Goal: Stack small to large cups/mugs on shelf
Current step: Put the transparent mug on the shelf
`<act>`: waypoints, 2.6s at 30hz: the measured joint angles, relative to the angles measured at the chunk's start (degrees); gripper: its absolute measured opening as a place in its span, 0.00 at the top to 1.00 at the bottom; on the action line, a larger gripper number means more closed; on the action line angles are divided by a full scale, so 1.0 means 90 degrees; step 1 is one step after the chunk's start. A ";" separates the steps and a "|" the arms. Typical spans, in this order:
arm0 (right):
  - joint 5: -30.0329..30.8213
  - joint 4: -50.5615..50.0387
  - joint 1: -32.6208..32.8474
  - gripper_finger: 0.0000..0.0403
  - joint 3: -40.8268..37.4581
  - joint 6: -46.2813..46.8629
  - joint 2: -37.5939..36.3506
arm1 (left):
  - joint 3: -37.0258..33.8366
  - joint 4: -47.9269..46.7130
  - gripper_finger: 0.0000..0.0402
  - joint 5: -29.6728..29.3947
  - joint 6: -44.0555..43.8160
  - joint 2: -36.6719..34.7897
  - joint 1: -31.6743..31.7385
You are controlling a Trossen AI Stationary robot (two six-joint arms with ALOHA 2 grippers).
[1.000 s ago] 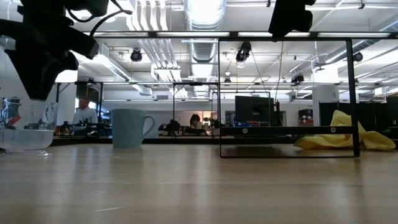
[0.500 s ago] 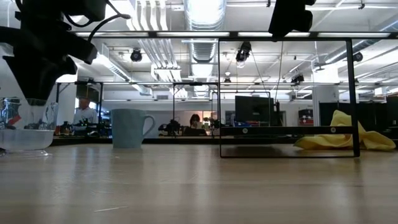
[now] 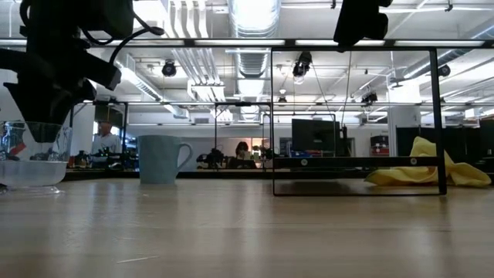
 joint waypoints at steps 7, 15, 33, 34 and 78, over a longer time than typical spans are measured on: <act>0.0000 0.0000 0.0000 0.69 0.0000 0.0002 0.0000 | -0.0013 0.0153 0.93 0.0033 -0.0004 -0.0002 0.0000; 0.0000 0.0000 0.0000 0.70 0.0000 0.0002 0.0000 | -0.0005 0.0168 1.00 0.0057 -0.0011 -0.0005 0.0000; 0.0002 0.0000 0.0000 0.70 0.0000 0.0017 0.0000 | 0.2229 0.0117 1.00 -0.0776 0.0139 0.0039 0.0000; 0.0002 0.0002 -0.0002 0.69 0.0000 0.0021 0.0000 | 0.2455 0.0124 1.00 -0.0930 0.0258 0.0069 0.0000; 0.3645 -0.0625 -0.0005 0.75 -0.0014 0.0523 -0.1421 | 0.8572 0.1943 1.00 -0.0084 0.2819 0.5574 0.3791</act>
